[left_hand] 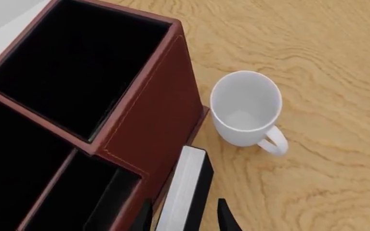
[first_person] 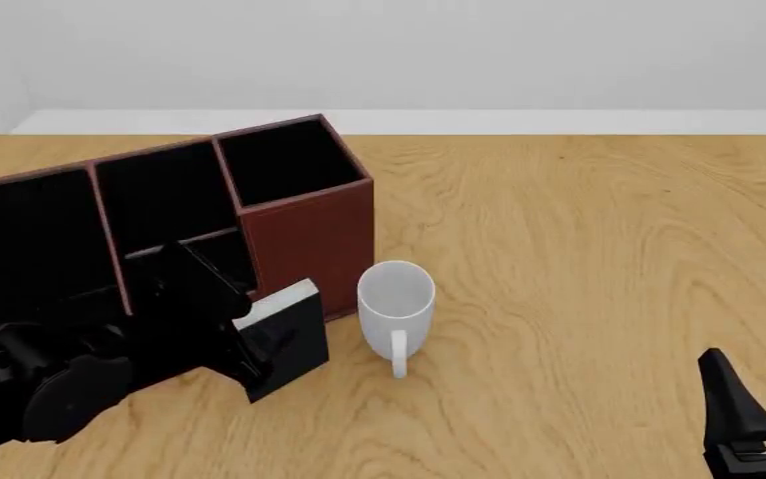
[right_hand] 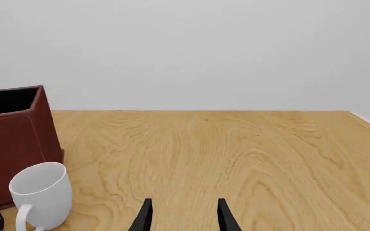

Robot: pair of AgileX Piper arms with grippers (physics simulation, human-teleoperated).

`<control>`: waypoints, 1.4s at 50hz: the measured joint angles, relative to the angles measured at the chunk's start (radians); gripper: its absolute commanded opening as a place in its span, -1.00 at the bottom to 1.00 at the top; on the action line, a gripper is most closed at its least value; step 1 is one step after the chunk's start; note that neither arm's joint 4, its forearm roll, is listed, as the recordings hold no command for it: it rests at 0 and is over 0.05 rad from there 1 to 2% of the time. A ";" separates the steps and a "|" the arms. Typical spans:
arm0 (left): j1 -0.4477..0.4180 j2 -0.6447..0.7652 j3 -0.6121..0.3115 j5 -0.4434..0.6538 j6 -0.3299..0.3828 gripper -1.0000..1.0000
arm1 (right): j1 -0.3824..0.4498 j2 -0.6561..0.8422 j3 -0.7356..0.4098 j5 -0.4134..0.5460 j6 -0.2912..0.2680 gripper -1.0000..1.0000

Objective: Pick up the book and place it in the front compartment of the caddy.

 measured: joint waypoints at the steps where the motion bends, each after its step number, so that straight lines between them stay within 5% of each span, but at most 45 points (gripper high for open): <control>1: 0.001 0.001 0.001 -0.001 0.000 1.00 | 0.000 0.000 0.000 0.000 0.000 1.00; 43: 0.032 0.086 0.017 -0.068 0.002 1.00 | 0.000 0.000 0.000 0.000 0.000 1.00; 44: 0.029 0.084 0.021 -0.071 0.004 -1.00 | 0.000 0.000 0.000 -0.001 0.000 1.00; 70: -0.087 -0.275 0.159 -0.105 0.076 -1.00 | 0.000 0.000 0.000 -0.001 0.000 1.00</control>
